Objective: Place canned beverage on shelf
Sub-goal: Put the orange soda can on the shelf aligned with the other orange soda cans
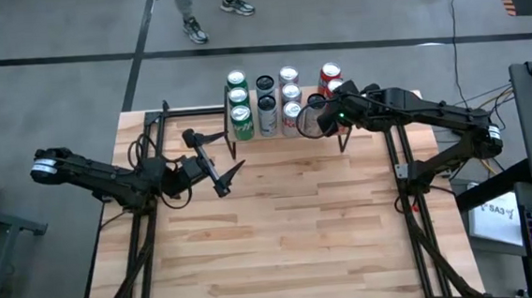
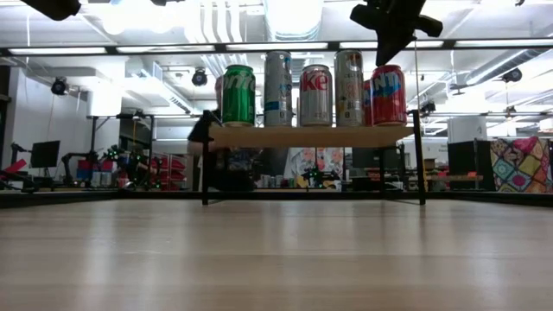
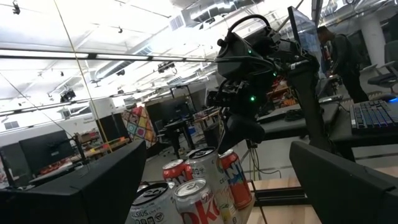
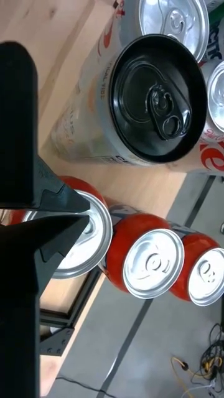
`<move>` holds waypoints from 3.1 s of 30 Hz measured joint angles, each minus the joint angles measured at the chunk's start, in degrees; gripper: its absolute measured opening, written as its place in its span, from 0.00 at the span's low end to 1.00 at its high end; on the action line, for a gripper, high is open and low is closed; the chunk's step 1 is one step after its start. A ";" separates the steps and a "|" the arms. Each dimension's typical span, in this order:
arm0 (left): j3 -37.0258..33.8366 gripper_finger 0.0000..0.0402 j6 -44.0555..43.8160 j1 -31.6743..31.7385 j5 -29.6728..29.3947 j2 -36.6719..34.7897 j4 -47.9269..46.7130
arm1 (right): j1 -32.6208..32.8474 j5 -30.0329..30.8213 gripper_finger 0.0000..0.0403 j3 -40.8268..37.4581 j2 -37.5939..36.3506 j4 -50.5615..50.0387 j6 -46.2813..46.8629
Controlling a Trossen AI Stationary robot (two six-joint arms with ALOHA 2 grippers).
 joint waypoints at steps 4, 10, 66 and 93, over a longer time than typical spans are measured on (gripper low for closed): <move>0.00 0.95 0.00 0.00 0.00 0.00 0.00 | 0.00 -0.18 0.02 -0.24 0.00 -0.03 -0.01; 0.00 0.95 0.00 0.00 0.00 0.00 0.00 | 0.00 -0.18 0.02 -0.63 0.00 -0.02 -0.01; 0.00 0.95 0.00 0.01 0.00 0.00 -0.02 | 1.42 -4.75 0.02 -0.55 -0.07 -1.33 -5.60; 0.00 0.95 0.02 0.01 0.00 0.00 -0.48 | 1.42 -4.67 0.02 2.53 -0.55 -1.77 -10.98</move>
